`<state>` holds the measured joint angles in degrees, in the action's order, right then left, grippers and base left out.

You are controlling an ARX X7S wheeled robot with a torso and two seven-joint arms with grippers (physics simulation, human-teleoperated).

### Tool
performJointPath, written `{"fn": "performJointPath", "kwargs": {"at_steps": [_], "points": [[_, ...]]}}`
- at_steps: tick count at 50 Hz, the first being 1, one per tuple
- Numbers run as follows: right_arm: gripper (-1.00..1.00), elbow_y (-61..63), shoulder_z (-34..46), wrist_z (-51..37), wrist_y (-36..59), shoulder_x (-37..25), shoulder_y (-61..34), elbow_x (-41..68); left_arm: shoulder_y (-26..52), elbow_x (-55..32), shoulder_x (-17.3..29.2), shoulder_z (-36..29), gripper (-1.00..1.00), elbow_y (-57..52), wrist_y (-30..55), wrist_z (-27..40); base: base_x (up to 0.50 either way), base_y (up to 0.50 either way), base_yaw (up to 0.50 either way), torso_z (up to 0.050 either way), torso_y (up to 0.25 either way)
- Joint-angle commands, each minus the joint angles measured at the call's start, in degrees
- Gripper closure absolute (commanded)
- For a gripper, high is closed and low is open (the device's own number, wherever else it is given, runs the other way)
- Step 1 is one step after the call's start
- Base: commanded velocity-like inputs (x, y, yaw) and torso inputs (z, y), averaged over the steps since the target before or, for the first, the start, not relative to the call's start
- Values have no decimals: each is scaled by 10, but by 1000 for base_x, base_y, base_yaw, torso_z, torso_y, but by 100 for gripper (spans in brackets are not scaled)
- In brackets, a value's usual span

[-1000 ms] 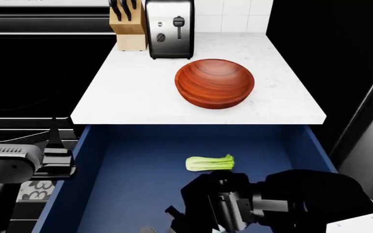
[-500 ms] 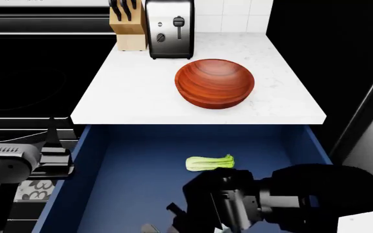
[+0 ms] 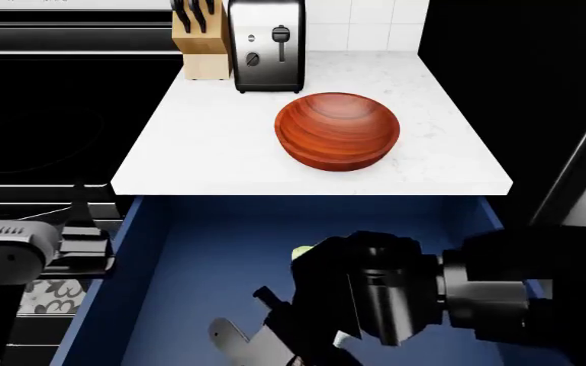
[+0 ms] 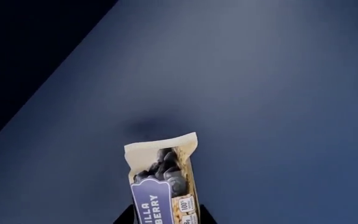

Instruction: Place the bar in the bowl and close the drawer.

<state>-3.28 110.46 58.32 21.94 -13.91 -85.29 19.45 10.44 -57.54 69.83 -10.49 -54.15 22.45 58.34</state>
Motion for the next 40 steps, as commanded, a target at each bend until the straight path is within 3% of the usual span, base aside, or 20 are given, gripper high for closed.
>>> {"fn": "performJointPath", "kwargs": {"at_steps": [1,23,40], "points": [[100,23,-46,-10,2,-16,-43,12,6,-16,11,8,-100,-9,3,9,0,0,0,0,0],[100,-99,-162,-57,-14,-9,-73,50,3,-32,30,22,-100,-23,-2,22,0,0,0,0,0],[100,-331,-293,-104,-82,73,-69,105,37,-37,18,3,-100,-22,18,18,0,0,0,0,0]]}}
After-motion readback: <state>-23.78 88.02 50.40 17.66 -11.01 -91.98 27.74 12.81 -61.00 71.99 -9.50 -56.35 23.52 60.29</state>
